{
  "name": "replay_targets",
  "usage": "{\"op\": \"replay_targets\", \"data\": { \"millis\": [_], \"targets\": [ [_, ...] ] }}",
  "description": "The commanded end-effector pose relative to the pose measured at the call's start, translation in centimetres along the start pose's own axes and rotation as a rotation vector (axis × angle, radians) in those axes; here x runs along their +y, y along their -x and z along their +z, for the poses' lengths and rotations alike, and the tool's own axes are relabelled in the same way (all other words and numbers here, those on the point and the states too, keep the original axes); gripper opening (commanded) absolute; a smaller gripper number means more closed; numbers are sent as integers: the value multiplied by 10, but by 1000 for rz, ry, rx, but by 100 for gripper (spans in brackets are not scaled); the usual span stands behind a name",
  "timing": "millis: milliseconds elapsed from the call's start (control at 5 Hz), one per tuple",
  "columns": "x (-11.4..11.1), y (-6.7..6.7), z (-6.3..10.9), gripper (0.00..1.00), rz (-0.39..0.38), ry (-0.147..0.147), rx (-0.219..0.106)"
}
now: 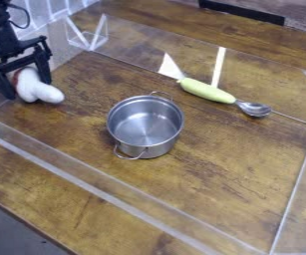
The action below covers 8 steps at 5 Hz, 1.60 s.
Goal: Remove the mushroom from the silver pot and put it on the table
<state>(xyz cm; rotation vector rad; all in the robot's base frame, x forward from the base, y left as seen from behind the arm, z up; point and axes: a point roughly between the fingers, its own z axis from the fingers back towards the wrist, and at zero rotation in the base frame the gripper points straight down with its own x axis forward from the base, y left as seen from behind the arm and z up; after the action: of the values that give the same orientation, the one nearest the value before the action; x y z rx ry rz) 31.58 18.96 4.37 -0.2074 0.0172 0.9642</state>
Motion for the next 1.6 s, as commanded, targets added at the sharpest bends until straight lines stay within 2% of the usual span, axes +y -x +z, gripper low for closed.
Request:
{"op": "replay_targets", "data": {
  "millis": [0,200,800,1000,1200,1400],
  "targets": [
    [0,-1,49,100,37,40,-110],
    [-2,6,61,100,70,47,-120],
    [-36,3,64,100,36,55,-141],
    [-44,0,87,100,3,62,-145],
    [-52,-4,107,100,-52,53,-171],
    [-52,-4,106,100,-50,42,-185]
  ]
}}
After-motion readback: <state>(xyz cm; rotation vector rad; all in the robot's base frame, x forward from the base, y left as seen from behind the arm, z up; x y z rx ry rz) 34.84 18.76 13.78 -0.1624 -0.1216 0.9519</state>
